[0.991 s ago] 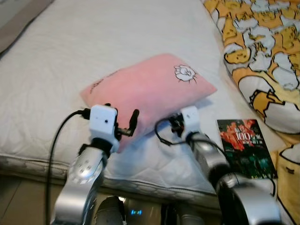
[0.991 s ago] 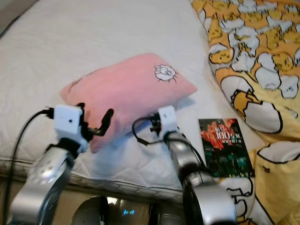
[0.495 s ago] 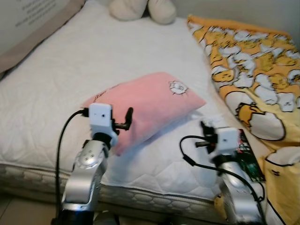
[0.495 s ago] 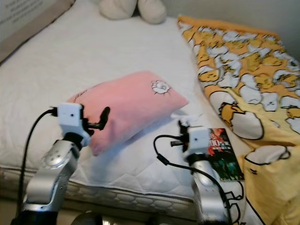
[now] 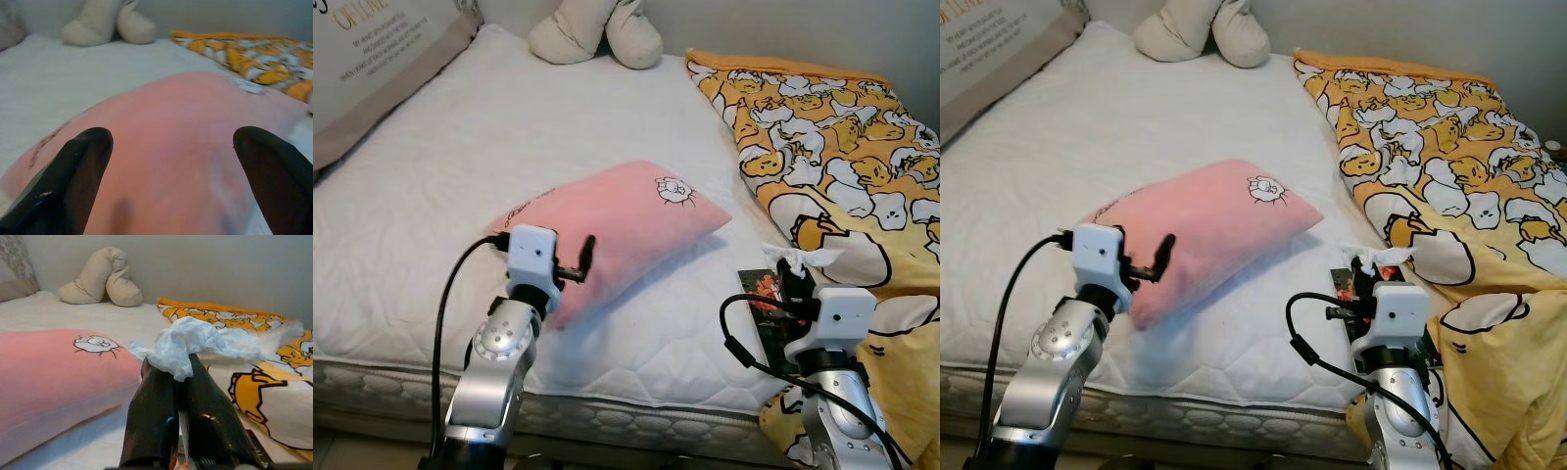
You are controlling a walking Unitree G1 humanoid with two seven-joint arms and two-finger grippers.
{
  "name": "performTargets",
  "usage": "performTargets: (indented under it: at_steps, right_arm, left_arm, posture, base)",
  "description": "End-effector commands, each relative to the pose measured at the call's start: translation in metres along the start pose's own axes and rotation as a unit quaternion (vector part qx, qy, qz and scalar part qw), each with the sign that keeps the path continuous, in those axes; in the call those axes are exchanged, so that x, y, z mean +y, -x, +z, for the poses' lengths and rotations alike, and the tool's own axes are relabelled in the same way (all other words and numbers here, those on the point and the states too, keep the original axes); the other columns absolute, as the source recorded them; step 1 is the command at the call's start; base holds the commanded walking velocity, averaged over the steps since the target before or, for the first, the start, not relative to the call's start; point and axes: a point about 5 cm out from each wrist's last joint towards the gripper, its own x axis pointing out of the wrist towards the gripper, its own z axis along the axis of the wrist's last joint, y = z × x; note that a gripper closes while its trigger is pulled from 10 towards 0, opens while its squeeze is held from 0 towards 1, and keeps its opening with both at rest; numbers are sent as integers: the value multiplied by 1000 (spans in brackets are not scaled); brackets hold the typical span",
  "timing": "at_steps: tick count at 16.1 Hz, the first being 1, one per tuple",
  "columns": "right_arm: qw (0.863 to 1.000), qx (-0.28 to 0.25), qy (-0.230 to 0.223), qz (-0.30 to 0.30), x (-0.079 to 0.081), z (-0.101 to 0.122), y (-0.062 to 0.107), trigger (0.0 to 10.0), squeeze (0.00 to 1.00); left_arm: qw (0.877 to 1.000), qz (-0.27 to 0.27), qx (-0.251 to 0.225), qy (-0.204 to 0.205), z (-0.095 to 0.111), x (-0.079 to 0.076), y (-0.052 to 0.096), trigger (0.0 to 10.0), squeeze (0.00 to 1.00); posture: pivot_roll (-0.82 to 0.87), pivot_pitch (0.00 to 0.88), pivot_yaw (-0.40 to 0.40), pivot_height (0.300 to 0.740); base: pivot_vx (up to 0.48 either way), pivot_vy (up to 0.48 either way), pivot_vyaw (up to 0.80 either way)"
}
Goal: Clean up the room
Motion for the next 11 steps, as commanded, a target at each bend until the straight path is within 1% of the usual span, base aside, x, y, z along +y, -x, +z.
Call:
performTargets:
  at_steps: [1, 3, 4, 7, 9, 11]
  right_arm:
    - [1000, 1, -8, -5, -1, 5, -1, 0, 0]
    - [1000, 7, -6, -7, -2, 6, -2, 0, 0]
    - [1000, 10, -6, -9, -2, 5, -1, 0, 0]
    - [999, 20, -24, -14, 2, -1, -8, 0, 0]
    - [999, 35, -39, -8, 4, -3, -13, 0, 0]
    - [998, 53, -45, -4, 3, -8, -17, 0, 0]
  left_arm:
    - [1000, -17, -6, -19, 1, 0, 5, 10000, 0]
    - [999, -17, 2, -29, -4, 10, 12, 10000, 0]
    - [999, -16, 1, -30, -5, 11, 13, 10000, 0]
    - [999, -18, -27, -19, 11, 0, -4, 10000, 0]
    - [999, -22, -32, -20, 14, -4, -11, 10000, 0]
    - [999, -20, -28, -12, 13, -4, -13, 10000, 0]
  posture:
    - [-3, 0, -44, 740]
    - [6, 0, -40, 740]
    - [7, 0, -41, 740]
    - [8, 0, -34, 740]
    - [1, 0, -38, 740]
    - [-2, 0, -40, 740]
  base:
    - [0, 0, 0]
    - [0, 0, 0]
    - [0, 0, 0]
    - [0, 0, 0]
    - [0, 0, 0]
    - [-373, 0, 0]
